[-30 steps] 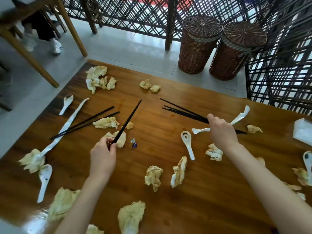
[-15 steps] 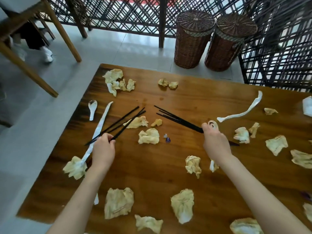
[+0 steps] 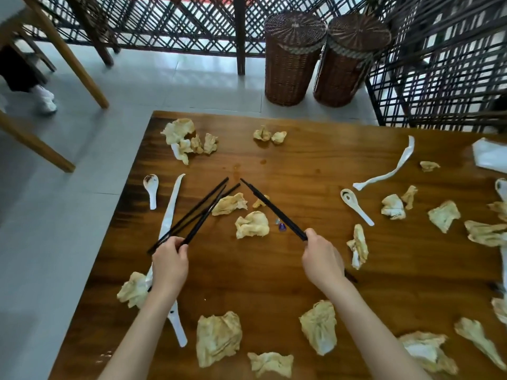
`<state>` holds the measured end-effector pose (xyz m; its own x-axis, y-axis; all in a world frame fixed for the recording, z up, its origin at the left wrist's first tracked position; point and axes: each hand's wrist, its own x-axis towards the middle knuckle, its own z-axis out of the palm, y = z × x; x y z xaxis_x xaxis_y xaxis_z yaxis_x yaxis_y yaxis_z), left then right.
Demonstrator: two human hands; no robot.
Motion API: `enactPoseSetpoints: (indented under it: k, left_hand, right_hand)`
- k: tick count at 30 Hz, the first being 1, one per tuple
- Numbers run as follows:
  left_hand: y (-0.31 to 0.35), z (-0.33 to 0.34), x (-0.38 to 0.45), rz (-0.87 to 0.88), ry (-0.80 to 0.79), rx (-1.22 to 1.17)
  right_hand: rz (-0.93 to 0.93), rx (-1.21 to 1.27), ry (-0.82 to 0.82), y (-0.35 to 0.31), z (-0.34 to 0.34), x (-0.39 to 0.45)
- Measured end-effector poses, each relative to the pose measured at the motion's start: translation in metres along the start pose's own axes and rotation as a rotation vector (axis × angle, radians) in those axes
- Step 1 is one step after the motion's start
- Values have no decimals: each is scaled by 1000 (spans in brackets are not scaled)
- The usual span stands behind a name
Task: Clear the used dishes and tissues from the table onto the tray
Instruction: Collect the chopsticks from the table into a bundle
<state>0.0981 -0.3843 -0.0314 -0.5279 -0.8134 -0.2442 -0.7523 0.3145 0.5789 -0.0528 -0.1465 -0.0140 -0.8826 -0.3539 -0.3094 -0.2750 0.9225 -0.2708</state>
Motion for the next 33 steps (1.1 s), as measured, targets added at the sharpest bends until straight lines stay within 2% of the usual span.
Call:
enactPoseSetpoints:
  k: [6,12,20,25,33]
  left_hand:
    - [8,11,-8,-113,-79,-111]
    - [2,13,-9,-152,-178,-188]
    - [11,16,-30,-376,-366,-653]
    - [24,26,-41,-364,-401,-709]
    - [30,37,-58,-461,-628,-852]
  right_hand:
    - [89,188,-138,-16,9,-6]
    - [203,413,-271,-21,19,-1]
    - [339,708,-386,-31,19,4]
    - [389,836,-419,-37,20,1]
    - [407,919,-415,-45,23,6]
